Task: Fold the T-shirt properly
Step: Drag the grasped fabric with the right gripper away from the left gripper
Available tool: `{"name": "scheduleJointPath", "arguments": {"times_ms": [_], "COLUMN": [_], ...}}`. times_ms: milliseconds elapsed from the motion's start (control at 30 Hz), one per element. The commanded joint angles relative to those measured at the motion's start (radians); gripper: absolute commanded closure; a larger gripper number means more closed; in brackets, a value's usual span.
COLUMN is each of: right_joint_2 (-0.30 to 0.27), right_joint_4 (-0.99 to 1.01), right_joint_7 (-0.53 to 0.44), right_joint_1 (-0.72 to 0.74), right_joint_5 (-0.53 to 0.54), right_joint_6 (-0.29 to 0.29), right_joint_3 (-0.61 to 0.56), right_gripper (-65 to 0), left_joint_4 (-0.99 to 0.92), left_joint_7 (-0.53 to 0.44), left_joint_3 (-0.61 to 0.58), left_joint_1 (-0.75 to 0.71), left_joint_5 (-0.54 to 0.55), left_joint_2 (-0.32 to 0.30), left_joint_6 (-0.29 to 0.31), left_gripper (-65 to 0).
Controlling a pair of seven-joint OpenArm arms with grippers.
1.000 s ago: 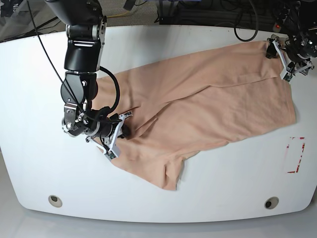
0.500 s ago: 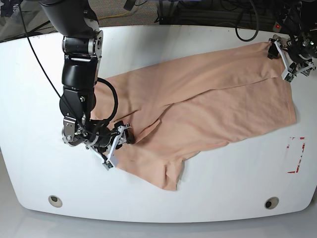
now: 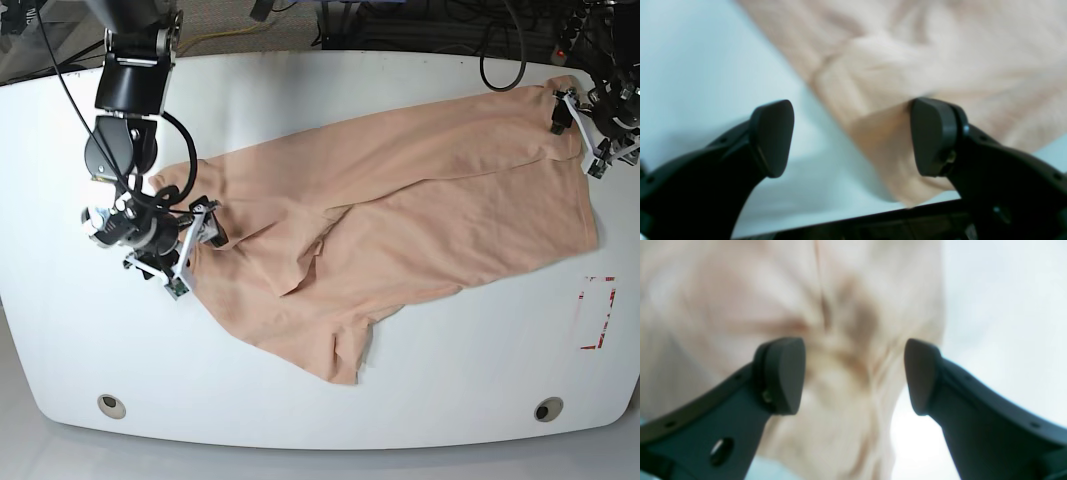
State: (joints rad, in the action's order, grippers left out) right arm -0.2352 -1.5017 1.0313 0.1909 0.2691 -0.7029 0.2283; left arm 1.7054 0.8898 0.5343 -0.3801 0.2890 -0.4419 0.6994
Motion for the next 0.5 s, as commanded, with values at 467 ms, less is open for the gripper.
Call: {"name": "scheduleJointPath", "arguments": {"times_ms": [467], "right_joint_2": [-0.071], "right_joint_4": [-0.044], "right_joint_7": [-0.006], "right_joint_1": [-0.153], "right_joint_5": [0.003], "right_joint_6": [0.005], "right_joint_3": [0.191], "right_gripper": [-45.3], "left_joint_4": [0.038], "left_joint_7": [-0.005], "left_joint_3": [0.079], "left_joint_1": [-0.043], "left_joint_5": [0.223], "left_joint_2": [-0.015], "left_joint_6": [-0.001], "left_gripper": [-50.1]}}
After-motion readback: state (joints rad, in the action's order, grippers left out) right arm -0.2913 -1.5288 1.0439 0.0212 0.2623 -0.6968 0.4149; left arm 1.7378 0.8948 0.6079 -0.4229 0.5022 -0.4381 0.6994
